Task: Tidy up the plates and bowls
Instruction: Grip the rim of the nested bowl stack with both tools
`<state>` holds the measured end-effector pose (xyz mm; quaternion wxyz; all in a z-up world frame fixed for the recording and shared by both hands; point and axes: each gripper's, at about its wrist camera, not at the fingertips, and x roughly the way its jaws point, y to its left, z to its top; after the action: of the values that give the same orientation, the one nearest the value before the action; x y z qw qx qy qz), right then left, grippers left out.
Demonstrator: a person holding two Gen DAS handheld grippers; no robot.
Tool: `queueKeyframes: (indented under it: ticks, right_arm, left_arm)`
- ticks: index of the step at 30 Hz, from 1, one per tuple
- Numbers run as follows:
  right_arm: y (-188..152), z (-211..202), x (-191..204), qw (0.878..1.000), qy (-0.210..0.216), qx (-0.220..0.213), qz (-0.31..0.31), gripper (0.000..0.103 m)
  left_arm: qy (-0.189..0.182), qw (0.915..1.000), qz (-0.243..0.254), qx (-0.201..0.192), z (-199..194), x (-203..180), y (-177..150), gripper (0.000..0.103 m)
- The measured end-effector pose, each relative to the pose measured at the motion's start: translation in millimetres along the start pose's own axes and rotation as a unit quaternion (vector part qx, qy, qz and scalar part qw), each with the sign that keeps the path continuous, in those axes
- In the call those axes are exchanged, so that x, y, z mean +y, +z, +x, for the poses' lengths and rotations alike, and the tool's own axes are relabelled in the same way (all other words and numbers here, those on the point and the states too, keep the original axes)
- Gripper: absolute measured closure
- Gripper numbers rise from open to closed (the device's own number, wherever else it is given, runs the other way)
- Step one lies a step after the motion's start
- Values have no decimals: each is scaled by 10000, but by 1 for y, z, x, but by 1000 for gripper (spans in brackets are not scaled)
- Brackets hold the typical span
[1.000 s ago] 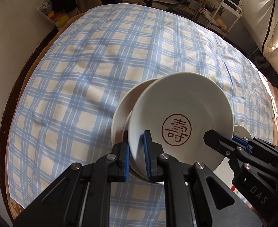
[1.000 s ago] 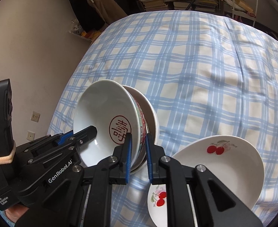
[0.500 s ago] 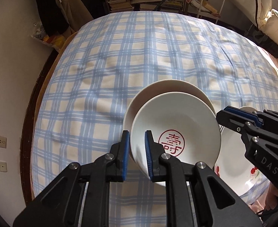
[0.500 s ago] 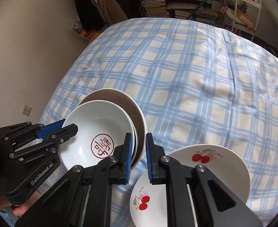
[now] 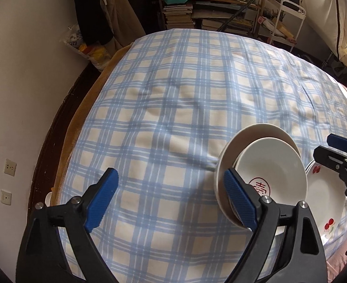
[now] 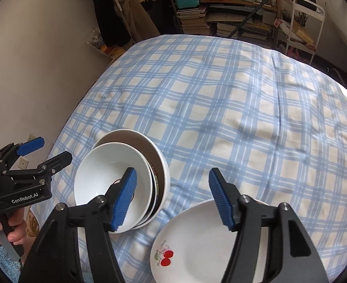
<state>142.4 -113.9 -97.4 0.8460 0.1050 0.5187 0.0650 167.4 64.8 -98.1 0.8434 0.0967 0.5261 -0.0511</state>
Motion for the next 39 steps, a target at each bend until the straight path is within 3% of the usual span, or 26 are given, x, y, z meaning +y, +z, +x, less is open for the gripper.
queueKeyframes:
  ticks: [3,4,11,15,20,28,32,34,37,39]
  right_arm:
    - [4,1,-2,9998,-164,-4,-138,12]
    - [4,1,-2,9995,-253,-27,-185,10]
    - [5,13,-11,9972,-667,161,-287,9]
    - [1,24,-13,9965,-646,429,-300,9]
    - [-1,34,-14,9965,-491,643,-205,20]
    - [0,36,-14,9967,-405,685,-156,26]
    - [0,36,-16,9970,-270,717,-67,33]
    - [0,37,-15,9971,-245,716,-42,34]
    - [0,37,-14,9971,-151,739,-25,41]
    - [1,38,-13,9970,-70,770,3,53]
  left_arm:
    - [-40,9998,-120,131,12,8,-3,13]
    - [-61,9997,-128,175,16,9,-4,13]
    - [-345,9981,-259,439,35,9,-9,13]
    - [-331,9978,-245,520,40,8,-8,13]
    - [-477,9962,-320,662,45,12,-7,13]
    - [-715,9944,-403,671,44,18,-6,13]
    - [-1090,9904,-532,666,41,22,-7,13]
    - [-962,9922,-461,648,41,19,-8,13]
    - [-944,9925,-405,669,43,14,-7,14]
    - [-901,9926,-456,680,44,12,-7,14]
